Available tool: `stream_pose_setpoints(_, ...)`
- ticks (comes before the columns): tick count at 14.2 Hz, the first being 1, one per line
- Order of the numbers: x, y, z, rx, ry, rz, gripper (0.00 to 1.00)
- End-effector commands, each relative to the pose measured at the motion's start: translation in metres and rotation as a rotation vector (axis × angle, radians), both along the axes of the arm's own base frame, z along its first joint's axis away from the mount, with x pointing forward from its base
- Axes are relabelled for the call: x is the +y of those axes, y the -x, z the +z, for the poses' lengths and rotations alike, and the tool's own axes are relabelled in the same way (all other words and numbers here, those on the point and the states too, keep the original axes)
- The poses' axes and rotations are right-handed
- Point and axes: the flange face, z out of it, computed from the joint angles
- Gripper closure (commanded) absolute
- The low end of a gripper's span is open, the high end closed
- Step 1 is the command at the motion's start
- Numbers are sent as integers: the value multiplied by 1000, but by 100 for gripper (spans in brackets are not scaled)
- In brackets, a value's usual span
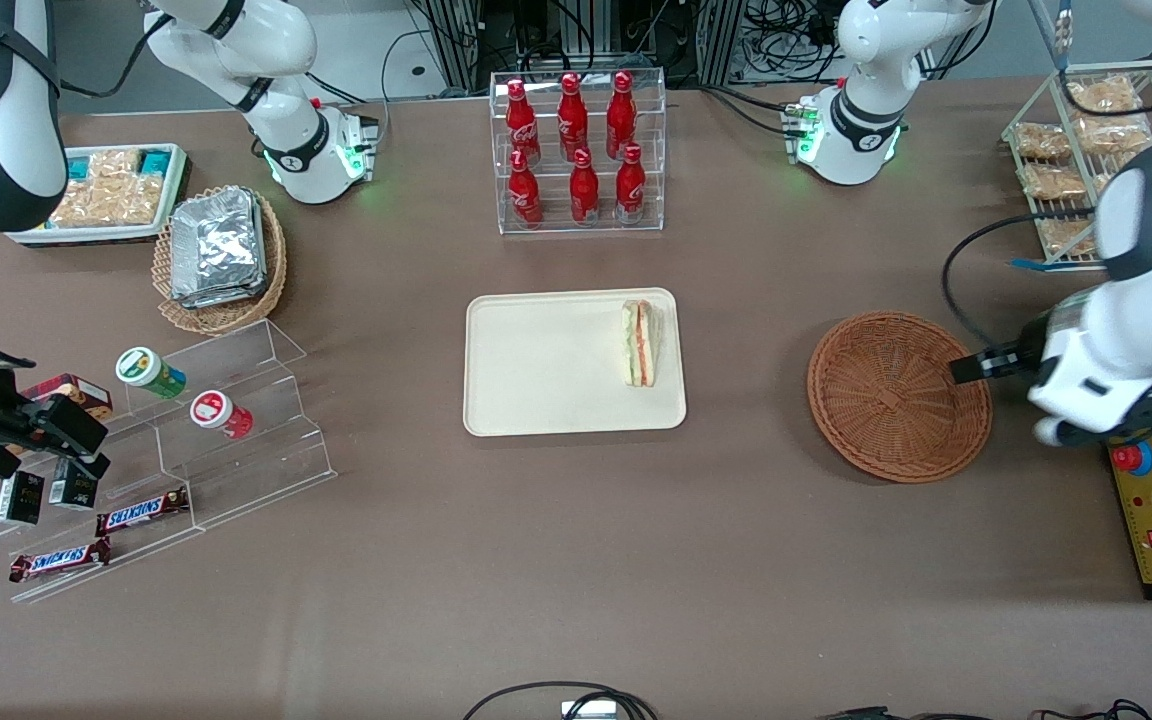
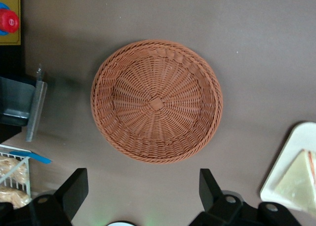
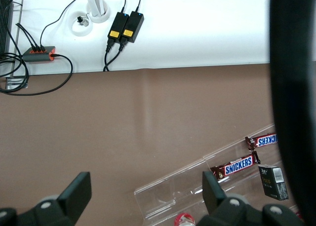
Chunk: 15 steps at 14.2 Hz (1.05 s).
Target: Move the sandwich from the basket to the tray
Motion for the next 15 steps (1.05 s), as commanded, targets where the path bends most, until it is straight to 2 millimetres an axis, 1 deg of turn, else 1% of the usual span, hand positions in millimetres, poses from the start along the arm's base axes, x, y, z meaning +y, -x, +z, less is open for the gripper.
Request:
stream_pose_setpoints(1,30,33,37,16,43,-84,1)
stream_pose_setpoints(2,45,43,49,21,51,-116,1)
stream_pose_setpoints(4,61,58,72,10,59,-169,1)
stream_pose_setpoints(5,60,65,84,-11,55,-183,1)
stream_pose_setpoints(7,46,72,102,-43,45,-213,1)
stream_pose_setpoints(9,28,76,113,-64,40,-237,1)
stream_pose_setpoints(12,23,80,122,-82,39,-245,1)
stream_pose_setpoints(15,15,80,120,-76,38,-256,1)
